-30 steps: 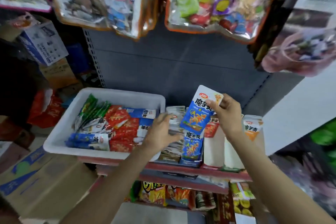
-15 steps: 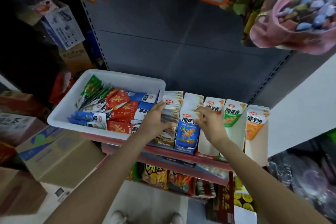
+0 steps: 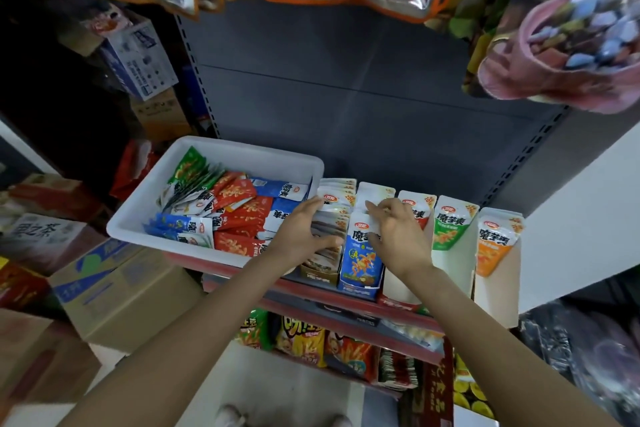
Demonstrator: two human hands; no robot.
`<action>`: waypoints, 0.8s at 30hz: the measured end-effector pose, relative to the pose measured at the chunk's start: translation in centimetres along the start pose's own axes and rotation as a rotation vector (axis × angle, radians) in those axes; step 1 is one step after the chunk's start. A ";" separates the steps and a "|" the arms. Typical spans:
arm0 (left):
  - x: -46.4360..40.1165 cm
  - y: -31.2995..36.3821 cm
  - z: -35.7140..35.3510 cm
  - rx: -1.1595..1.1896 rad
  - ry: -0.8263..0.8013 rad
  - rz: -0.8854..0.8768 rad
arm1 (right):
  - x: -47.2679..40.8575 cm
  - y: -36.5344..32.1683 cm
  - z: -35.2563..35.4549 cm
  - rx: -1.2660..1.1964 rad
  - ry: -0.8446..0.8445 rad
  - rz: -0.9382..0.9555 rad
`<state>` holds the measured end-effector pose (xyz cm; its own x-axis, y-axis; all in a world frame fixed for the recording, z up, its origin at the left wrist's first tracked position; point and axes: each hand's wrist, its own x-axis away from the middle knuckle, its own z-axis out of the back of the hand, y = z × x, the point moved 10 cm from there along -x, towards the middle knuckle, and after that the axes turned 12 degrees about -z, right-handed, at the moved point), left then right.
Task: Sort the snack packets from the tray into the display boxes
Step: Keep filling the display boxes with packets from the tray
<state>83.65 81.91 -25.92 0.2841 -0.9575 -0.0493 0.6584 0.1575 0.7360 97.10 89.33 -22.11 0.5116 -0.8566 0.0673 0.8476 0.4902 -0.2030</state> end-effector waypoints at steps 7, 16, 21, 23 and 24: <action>2.3 -4.5 5.5 -0.075 0.242 0.072 | -0.3 -8.3 0.4 -0.375 0.057 0.232; 5.5 -18.1 13.0 -0.447 -0.022 0.449 | -2.0 -21.8 -11.4 -0.384 -0.501 0.244; 5.4 -19.7 13.3 -0.404 -0.154 0.403 | -2.9 -25.8 -14.7 -0.410 -0.539 0.192; 4.9 -19.8 13.8 -0.451 -0.151 0.372 | -3.9 -26.4 -15.2 -0.430 -0.508 0.121; 4.8 -20.0 14.1 -0.481 -0.144 0.355 | -4.5 -26.5 -15.4 -0.463 -0.486 0.070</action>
<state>62.03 70.81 -31.38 0.4685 -0.8445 0.2595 0.7911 0.5318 0.3022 70.15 77.67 -32.05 0.6605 -0.6021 0.4485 0.7173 0.3297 -0.6138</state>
